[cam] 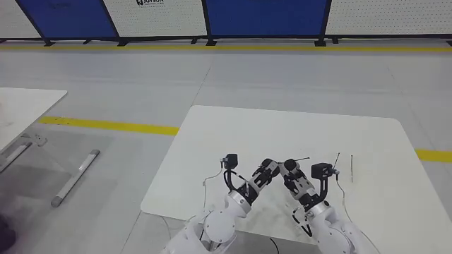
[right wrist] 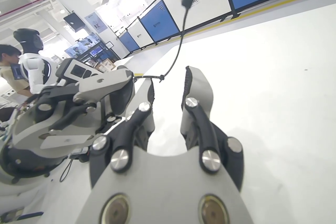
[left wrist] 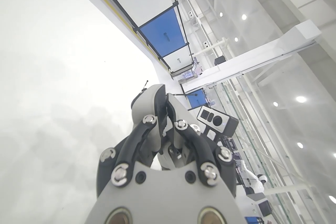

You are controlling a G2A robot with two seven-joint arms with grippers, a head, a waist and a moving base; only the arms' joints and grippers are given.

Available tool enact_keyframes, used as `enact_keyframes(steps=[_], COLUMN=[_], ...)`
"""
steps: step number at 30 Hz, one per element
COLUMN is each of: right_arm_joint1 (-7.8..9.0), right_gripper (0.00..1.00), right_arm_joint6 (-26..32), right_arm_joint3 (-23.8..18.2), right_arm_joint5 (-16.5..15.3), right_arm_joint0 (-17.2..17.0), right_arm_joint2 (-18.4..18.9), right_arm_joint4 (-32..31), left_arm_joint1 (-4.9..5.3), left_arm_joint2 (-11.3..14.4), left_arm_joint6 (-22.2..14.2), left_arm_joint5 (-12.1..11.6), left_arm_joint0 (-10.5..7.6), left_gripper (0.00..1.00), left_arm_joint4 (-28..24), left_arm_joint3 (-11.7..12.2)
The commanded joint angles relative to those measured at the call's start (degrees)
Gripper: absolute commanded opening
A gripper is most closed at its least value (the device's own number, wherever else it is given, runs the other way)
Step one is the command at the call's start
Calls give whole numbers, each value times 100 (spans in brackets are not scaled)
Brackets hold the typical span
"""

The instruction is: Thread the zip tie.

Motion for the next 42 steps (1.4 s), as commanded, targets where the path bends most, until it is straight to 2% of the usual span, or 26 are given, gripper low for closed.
enact_keyframes(steps=[1,4,7,8,11,20,42], right_arm_joint1=[-3,-9,-14,-16,-21,-30,-70], right_gripper=[24,24,15,7,0,0,0], right_arm_joint6=[11,15,13,13,11,16,99], right_arm_joint3=[4,7,9,9,6,-25,93], right_arm_joint5=[0,-6,-8,-7,-2,15,4], right_arm_joint0=[3,6,6,6,2,-48,-40], right_arm_joint2=[3,7,10,11,16,29,-64], right_arm_joint4=[6,8,4,1,-4,-47,-192], left_arm_joint1=[2,6,8,8,11,14,21], left_arm_joint2=[4,3,-2,-3,-7,-15,16], left_arm_joint6=[-5,-10,-5,-4,5,24,59], left_arm_joint5=[0,6,13,13,17,25,-260], left_arm_joint0=[10,24,32,35,40,58,151], left_gripper=[0,0,0,0,0,0,0], left_arm_joint4=[25,63,80,84,125,156,187], left_arm_joint3=[0,-1,-9,-13,-23,-57,-208])
